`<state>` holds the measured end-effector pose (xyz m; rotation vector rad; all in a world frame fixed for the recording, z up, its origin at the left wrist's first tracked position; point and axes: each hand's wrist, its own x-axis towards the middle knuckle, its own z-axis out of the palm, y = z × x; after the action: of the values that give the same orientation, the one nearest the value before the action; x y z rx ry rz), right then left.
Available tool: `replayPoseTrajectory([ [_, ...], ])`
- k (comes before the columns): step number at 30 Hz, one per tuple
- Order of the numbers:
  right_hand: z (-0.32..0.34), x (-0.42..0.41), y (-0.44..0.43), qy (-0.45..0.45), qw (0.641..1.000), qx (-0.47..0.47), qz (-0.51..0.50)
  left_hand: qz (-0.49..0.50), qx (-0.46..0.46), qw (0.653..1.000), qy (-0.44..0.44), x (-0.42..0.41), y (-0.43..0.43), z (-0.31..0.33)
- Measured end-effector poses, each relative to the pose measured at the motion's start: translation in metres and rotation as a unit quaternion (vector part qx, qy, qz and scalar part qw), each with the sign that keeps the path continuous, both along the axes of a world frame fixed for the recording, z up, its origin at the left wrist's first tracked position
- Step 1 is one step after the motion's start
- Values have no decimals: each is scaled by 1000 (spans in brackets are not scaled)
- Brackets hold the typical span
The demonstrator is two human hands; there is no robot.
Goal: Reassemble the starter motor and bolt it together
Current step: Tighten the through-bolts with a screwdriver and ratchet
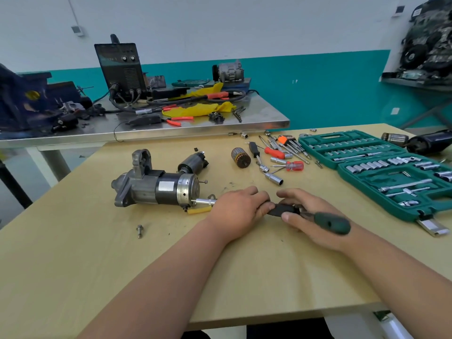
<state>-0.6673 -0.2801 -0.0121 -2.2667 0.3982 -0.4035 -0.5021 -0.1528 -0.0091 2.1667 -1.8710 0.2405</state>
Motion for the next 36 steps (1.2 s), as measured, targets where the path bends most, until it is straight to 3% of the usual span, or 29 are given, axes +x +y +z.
replayPoseTrajectory([
  [3,7,8,3,7,992,83,-92,-44,-6,998,-49,-3,3,-3],
  [6,16,12,4,44,982,128,-134,-11,4,998,-69,-7,-1,-2],
  [9,12,7,7,40,992,107,-60,40,28,996,-71,-4,-6,-1],
  [13,8,2,10,14,999,41,20,35,35,996,-77,0,-7,1],
  [19,8,6,15,13,1000,-21,10,10,37,996,-77,4,-2,2],
  [22,2,9,18,-15,999,-8,-39,-41,41,997,-50,11,10,17],
  [24,2,13,16,-14,997,15,-75,-40,-40,996,-69,30,31,28],
  [25,3,15,15,-13,996,36,-80,-2,-144,986,-87,47,45,34],
  [27,5,20,13,-18,994,75,-80,174,-323,926,-88,86,78,47],
  [28,7,23,13,-22,992,93,-86,278,-325,902,-55,107,93,55],
  [30,10,27,10,-17,987,129,-94,415,-189,886,82,140,107,61],
  [32,14,29,8,0,979,187,-80,420,-58,891,164,155,107,54],
  [36,15,30,8,2,976,204,-76,428,-64,895,104,155,101,34],
])
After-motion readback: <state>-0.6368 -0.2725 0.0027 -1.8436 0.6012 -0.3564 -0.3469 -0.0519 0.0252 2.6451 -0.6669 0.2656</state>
